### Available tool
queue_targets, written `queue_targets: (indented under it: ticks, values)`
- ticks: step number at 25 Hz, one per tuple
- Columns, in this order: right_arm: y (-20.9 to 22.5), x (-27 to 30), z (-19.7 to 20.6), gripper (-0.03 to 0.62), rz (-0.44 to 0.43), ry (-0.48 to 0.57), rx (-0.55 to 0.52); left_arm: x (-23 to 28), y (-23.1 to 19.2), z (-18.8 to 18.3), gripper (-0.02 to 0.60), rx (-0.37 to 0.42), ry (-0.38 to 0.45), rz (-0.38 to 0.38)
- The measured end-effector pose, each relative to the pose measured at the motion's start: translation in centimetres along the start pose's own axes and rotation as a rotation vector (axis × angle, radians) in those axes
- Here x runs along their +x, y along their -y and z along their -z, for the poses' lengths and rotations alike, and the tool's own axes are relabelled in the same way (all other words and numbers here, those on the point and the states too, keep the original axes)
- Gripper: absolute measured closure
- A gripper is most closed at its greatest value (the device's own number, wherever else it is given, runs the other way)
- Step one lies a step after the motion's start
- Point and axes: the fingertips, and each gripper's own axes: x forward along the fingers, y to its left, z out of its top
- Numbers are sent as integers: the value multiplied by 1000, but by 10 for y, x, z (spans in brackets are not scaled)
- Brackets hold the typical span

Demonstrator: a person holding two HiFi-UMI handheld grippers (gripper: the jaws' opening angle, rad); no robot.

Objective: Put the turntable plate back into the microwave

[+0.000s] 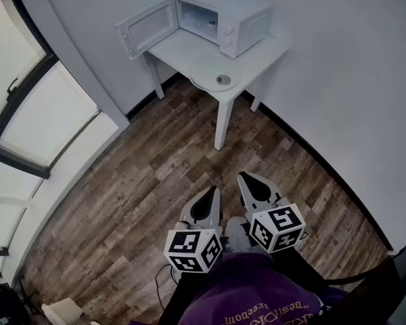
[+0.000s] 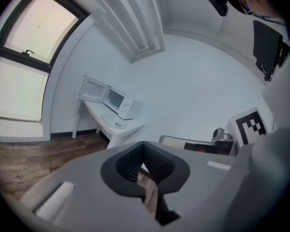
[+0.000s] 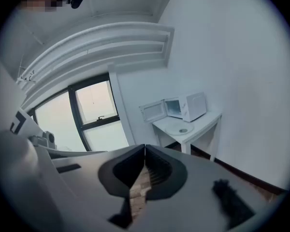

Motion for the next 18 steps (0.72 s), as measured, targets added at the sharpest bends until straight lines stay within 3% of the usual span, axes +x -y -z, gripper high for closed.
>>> queue_targets:
  ticks: [7, 12, 18]
  values:
    - [8, 33, -12, 585, -107, 54, 61, 24, -26, -14, 577, -35, 68, -30]
    - [30, 86, -24, 585, -138, 45, 87, 67, -50, -25, 576, -35, 27, -27]
    - [61, 159, -58, 585, -179, 21, 81, 132, -89, -64, 576, -29, -9, -43]
